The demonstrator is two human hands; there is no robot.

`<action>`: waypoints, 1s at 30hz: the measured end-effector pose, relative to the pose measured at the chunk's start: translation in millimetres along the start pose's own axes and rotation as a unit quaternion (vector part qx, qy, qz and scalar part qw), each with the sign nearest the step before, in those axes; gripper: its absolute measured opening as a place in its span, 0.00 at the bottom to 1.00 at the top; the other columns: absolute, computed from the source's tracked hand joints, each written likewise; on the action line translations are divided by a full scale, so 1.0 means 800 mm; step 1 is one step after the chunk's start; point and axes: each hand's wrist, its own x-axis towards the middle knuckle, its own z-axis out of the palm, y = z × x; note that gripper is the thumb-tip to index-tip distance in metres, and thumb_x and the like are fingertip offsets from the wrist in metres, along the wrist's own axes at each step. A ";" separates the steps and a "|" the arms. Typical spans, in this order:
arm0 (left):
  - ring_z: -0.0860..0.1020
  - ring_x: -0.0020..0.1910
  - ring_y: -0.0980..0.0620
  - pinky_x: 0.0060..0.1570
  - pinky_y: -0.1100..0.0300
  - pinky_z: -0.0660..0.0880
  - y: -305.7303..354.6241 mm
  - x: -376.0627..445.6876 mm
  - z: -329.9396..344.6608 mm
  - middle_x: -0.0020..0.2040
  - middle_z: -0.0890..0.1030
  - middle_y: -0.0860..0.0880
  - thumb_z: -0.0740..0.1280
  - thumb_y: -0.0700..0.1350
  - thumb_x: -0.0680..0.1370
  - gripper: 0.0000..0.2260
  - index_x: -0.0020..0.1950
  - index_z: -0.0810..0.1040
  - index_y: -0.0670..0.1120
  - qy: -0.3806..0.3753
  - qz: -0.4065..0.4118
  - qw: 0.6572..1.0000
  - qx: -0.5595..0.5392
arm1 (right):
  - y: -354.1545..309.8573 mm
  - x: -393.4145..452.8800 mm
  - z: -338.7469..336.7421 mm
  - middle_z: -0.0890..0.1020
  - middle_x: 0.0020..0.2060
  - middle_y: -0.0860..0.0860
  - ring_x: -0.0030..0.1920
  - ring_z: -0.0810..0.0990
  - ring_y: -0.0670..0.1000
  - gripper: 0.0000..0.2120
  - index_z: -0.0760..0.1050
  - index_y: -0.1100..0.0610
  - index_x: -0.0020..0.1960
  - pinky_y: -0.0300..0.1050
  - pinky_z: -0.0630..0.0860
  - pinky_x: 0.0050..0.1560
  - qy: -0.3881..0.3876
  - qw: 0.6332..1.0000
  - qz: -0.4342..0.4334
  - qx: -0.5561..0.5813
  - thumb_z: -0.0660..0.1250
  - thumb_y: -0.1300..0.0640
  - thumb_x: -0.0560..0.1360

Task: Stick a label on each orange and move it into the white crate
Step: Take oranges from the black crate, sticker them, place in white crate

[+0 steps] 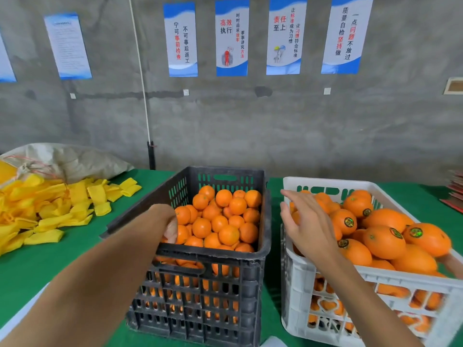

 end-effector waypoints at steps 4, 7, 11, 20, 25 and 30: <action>0.83 0.59 0.39 0.59 0.46 0.82 0.026 -0.040 -0.025 0.66 0.76 0.41 0.76 0.43 0.76 0.29 0.76 0.72 0.53 0.242 0.144 0.934 -0.219 | -0.015 -0.005 -0.009 0.84 0.61 0.52 0.62 0.80 0.52 0.15 0.80 0.58 0.67 0.55 0.79 0.61 -0.005 0.999 -0.020 0.024 0.68 0.59 0.81; 0.78 0.66 0.45 0.66 0.48 0.75 0.070 -0.103 -0.014 0.67 0.77 0.48 0.78 0.52 0.71 0.30 0.71 0.75 0.58 0.427 0.275 0.798 -0.324 | -0.045 -0.013 -0.011 0.81 0.65 0.49 0.66 0.77 0.46 0.16 0.77 0.56 0.70 0.51 0.76 0.66 -0.023 0.993 -0.010 0.114 0.66 0.54 0.83; 0.78 0.61 0.57 0.62 0.56 0.76 0.145 -0.170 0.046 0.64 0.78 0.56 0.79 0.50 0.70 0.30 0.70 0.75 0.61 0.480 0.408 0.647 -0.429 | -0.086 -0.027 -0.025 0.77 0.68 0.44 0.69 0.74 0.40 0.20 0.73 0.51 0.73 0.44 0.74 0.69 0.011 0.975 0.033 0.218 0.65 0.48 0.83; 0.73 0.71 0.58 0.65 0.71 0.71 0.226 -0.210 0.195 0.73 0.71 0.57 0.79 0.43 0.75 0.35 0.78 0.68 0.56 0.509 0.478 0.553 -0.454 | -0.093 -0.151 -0.076 0.77 0.70 0.41 0.70 0.76 0.44 0.27 0.74 0.49 0.74 0.42 0.77 0.66 0.060 0.949 0.124 0.284 0.71 0.43 0.78; 0.74 0.68 0.61 0.63 0.63 0.76 0.252 -0.171 0.303 0.71 0.70 0.61 0.76 0.45 0.75 0.34 0.76 0.66 0.64 0.298 0.459 0.651 -0.525 | -0.067 -0.253 -0.052 0.76 0.69 0.38 0.67 0.73 0.34 0.28 0.74 0.49 0.74 0.41 0.75 0.67 -0.080 0.951 0.197 0.224 0.74 0.45 0.75; 0.77 0.61 0.63 0.53 0.71 0.77 0.249 -0.143 0.379 0.68 0.69 0.68 0.77 0.49 0.76 0.35 0.69 0.62 0.77 0.256 0.413 0.708 -0.512 | -0.042 -0.325 -0.038 0.72 0.73 0.39 0.72 0.69 0.37 0.34 0.67 0.43 0.77 0.48 0.70 0.74 -0.234 0.928 0.242 0.162 0.65 0.30 0.76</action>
